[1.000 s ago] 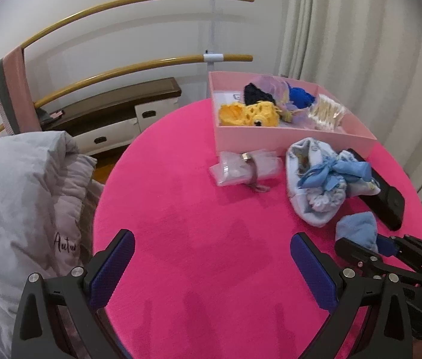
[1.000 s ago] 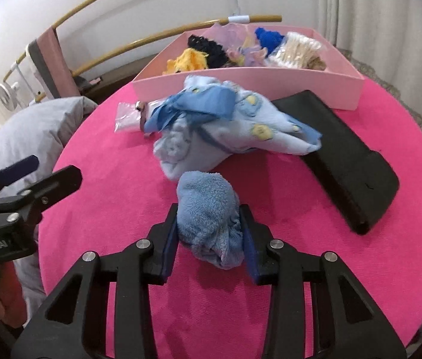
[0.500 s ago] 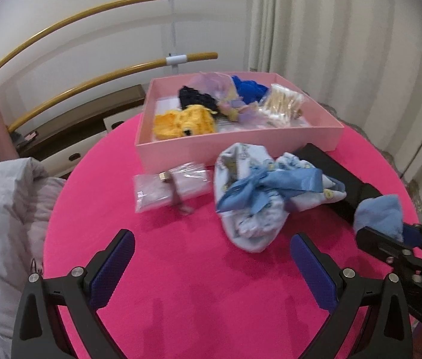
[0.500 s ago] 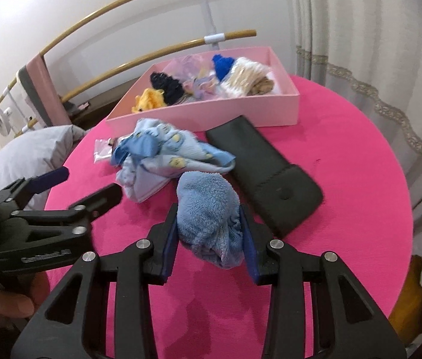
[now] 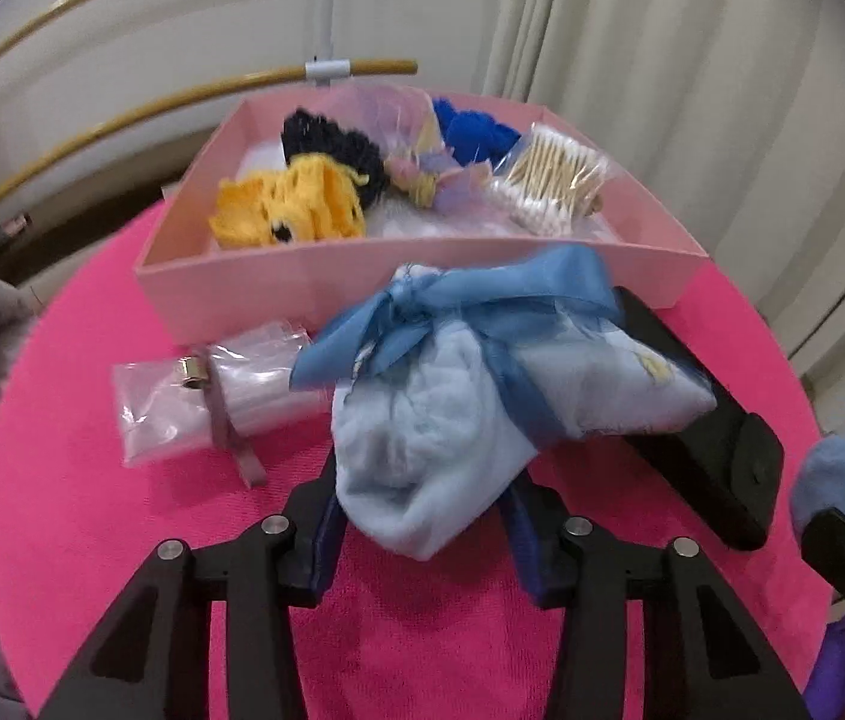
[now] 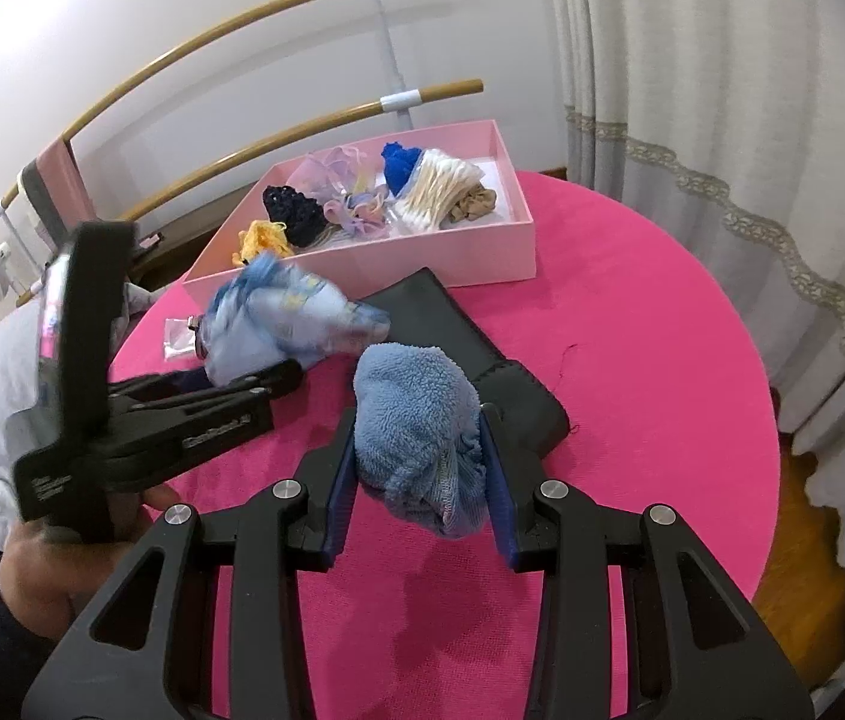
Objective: Organize soft objects
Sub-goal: 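Grasp the blue-ribboned white cloth bundle with the left tool while the right tool holds the sock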
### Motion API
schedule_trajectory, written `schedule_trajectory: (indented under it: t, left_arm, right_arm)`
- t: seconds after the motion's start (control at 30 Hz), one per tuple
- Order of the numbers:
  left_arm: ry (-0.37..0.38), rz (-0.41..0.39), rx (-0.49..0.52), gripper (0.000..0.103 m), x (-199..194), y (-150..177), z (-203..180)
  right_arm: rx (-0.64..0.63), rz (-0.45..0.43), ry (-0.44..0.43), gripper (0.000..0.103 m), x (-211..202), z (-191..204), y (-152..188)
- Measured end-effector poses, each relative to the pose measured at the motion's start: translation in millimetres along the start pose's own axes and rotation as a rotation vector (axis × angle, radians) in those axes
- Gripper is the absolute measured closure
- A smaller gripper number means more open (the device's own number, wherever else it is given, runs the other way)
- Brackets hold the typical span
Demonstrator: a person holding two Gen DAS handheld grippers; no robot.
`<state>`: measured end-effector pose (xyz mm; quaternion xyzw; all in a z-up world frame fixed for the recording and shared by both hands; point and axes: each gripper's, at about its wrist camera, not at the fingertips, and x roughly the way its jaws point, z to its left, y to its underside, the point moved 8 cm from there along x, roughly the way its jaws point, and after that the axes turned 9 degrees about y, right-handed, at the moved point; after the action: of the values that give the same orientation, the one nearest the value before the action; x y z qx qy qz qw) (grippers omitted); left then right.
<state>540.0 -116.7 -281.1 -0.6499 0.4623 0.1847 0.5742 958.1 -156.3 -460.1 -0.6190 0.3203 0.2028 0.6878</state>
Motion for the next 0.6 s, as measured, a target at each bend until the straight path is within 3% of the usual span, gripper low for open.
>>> schedule_trajectory:
  t: [0.23, 0.6]
  left_arm:
    - [0.046, -0.009, -0.002, 0.072, -7.8, 2.0, 9.7]
    - [0.058, -0.048, 0.01, 0.078, -50.4, 16.2, 3.7]
  right_arm:
    - [-0.004, -0.001, -0.002, 0.068, -1.1, 4.1, 1.7]
    - [-0.016, -0.012, 0.008, 0.068, -9.1, 10.1, 0.3]
